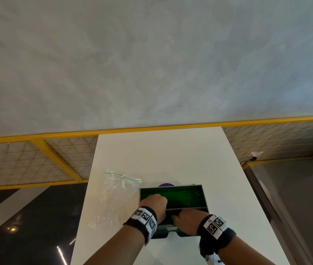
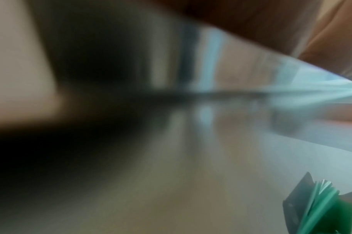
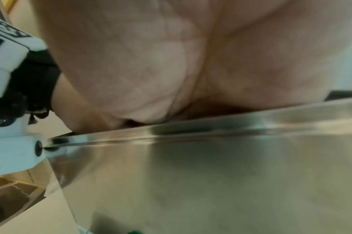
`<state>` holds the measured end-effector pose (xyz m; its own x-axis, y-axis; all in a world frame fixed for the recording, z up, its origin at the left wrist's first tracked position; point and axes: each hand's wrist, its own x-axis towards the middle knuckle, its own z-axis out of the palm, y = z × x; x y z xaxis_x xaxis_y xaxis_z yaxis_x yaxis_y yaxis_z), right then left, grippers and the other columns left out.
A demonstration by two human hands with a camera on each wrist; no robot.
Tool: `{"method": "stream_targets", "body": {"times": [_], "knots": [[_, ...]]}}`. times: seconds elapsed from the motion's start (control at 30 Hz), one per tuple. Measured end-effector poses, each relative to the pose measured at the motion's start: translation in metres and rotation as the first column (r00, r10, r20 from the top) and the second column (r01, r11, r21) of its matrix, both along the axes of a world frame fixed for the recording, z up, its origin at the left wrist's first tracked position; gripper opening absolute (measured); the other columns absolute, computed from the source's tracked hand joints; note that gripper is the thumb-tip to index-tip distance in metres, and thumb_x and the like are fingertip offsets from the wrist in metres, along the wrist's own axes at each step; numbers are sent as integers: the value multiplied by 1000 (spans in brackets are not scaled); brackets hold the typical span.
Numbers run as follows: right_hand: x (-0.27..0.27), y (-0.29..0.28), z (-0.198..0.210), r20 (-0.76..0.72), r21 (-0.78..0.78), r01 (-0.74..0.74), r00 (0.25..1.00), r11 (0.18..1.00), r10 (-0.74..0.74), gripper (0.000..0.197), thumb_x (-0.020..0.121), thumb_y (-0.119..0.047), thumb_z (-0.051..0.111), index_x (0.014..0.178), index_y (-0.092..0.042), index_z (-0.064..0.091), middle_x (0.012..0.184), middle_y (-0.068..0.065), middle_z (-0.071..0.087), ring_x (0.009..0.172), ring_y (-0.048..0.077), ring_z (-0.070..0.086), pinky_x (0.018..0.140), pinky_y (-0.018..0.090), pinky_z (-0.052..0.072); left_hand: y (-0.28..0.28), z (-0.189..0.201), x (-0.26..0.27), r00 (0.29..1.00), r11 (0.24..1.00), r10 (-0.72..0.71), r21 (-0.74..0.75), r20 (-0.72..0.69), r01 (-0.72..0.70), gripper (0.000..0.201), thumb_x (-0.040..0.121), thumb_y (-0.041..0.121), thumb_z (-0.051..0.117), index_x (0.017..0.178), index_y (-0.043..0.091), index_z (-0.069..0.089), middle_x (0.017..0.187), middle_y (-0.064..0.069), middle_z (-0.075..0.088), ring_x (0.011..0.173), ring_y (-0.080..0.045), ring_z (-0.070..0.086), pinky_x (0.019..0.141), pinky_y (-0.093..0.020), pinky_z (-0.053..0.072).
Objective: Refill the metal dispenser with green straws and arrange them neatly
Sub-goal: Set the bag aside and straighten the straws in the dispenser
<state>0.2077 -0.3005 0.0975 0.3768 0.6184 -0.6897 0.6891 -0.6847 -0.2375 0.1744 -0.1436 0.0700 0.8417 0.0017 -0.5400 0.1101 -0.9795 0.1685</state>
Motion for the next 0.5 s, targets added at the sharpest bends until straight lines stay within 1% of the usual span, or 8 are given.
{"method": "stream_targets", "body": {"times": [0.1, 0.2, 0.27, 0.37, 0.4, 0.43, 0.47, 0.5], "knots": [[-2, -5, -2, 40, 21, -54, 998, 998, 53, 21, 102, -16, 45, 112, 0, 52, 98, 27, 67, 85, 41, 64, 74, 48, 56, 1, -4, 1, 999, 1000, 19, -25, 47, -18, 19, 92, 10, 57, 109, 10, 65, 117, -12, 56, 112, -35, 58, 93, -49, 53], [-3, -7, -3, 75, 93, -49, 996, 994, 43, 22, 103, -16, 43, 118, -1, 49, 100, 26, 66, 85, 39, 62, 72, 46, 52, 2, -5, 0, 1000, 1000, 3, -25, 24, -2, 21, 92, 11, 57, 111, 10, 67, 117, -12, 57, 113, -34, 59, 95, -49, 53], [-2, -6, -2, -7, 51, 5, 1000, 999, -5, 21, 105, -18, 41, 121, -6, 48, 100, 24, 65, 81, 35, 60, 74, 44, 51, 1, -4, 0, 1000, 999, 6, -34, 25, -5, 21, 93, 12, 57, 110, 10, 68, 117, -12, 58, 111, -35, 61, 95, -49, 53], [0, -11, -7, -74, 104, 55, 996, 993, -47, 30, 104, -19, 45, 131, -6, 42, 102, 24, 65, 86, 39, 64, 70, 42, 47, 1, -1, 1, 995, 998, 37, -57, 91, -32, 18, 93, 14, 54, 107, 11, 66, 115, -10, 57, 108, -33, 59, 92, -49, 53], [0, -11, -7, -78, 103, 73, 995, 992, -65, 31, 104, -20, 46, 132, -6, 43, 103, 24, 65, 87, 39, 65, 71, 42, 47, 2, -1, 1, 993, 998, 44, -60, 106, -38, 19, 93, 15, 53, 107, 12, 65, 116, -9, 56, 108, -33, 57, 91, -50, 53], [1, -12, -11, -83, 101, 110, 991, 989, -102, 29, 105, -24, 44, 129, -6, 46, 102, 23, 65, 88, 38, 64, 74, 42, 48, 4, 0, 1, 994, 998, 45, -53, 104, -40, 20, 93, 16, 52, 108, 12, 65, 118, -9, 55, 109, -32, 56, 92, -50, 52], [1, -12, -11, -90, 87, 157, 985, 984, -149, 29, 107, -31, 39, 121, -8, 51, 100, 19, 65, 88, 34, 62, 79, 42, 49, 4, 1, 1, 995, 998, 44, -42, 87, -41, 21, 93, 15, 52, 110, 12, 65, 119, -9, 54, 110, -32, 55, 93, -50, 51], [1, -13, -13, -93, 66, 177, 981, 982, -170, 34, 107, -37, 35, 111, -11, 55, 98, 15, 64, 88, 31, 60, 82, 42, 50, 5, 1, 0, 997, 999, 43, -34, 71, -41, 21, 94, 15, 52, 110, 12, 64, 119, -9, 54, 111, -32, 56, 94, -49, 51]]}}
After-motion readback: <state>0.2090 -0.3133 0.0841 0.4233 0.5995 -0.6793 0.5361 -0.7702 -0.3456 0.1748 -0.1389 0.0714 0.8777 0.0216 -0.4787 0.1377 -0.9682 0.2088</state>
